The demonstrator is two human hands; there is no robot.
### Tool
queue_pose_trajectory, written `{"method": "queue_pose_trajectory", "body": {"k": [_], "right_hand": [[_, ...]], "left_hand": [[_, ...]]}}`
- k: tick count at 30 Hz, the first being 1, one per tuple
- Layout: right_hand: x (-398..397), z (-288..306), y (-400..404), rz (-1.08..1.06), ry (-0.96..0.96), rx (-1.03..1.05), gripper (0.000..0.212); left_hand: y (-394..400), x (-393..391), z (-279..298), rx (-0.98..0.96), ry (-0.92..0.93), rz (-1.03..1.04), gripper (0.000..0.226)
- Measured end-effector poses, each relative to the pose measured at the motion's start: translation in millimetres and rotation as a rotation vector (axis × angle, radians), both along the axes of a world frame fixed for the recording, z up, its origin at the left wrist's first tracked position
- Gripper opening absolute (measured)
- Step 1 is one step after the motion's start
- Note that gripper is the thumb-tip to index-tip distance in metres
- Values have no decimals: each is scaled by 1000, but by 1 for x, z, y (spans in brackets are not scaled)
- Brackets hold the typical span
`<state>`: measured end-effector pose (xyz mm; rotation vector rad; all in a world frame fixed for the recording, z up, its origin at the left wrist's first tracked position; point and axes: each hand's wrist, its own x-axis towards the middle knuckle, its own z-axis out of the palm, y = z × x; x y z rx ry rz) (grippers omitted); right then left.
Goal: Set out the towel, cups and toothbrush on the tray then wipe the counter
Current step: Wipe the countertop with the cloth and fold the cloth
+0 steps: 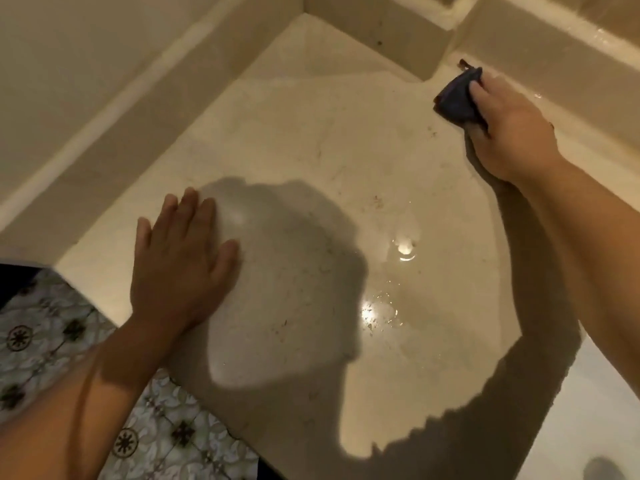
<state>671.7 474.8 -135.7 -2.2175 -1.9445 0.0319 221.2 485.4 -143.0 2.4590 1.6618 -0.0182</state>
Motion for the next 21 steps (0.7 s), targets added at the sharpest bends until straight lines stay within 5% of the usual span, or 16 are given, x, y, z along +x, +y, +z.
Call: {"method": "queue_pose_trajectory", "body": {"k": [8, 21], "right_hand": [[-22, 7, -31, 81, 46, -87, 45], [-295, 16, -230, 190, 317, -138, 45]], "left_hand": [[-1, -2, -3, 20, -43, -7, 73], [4, -7, -16, 20, -13, -40, 72]]}}
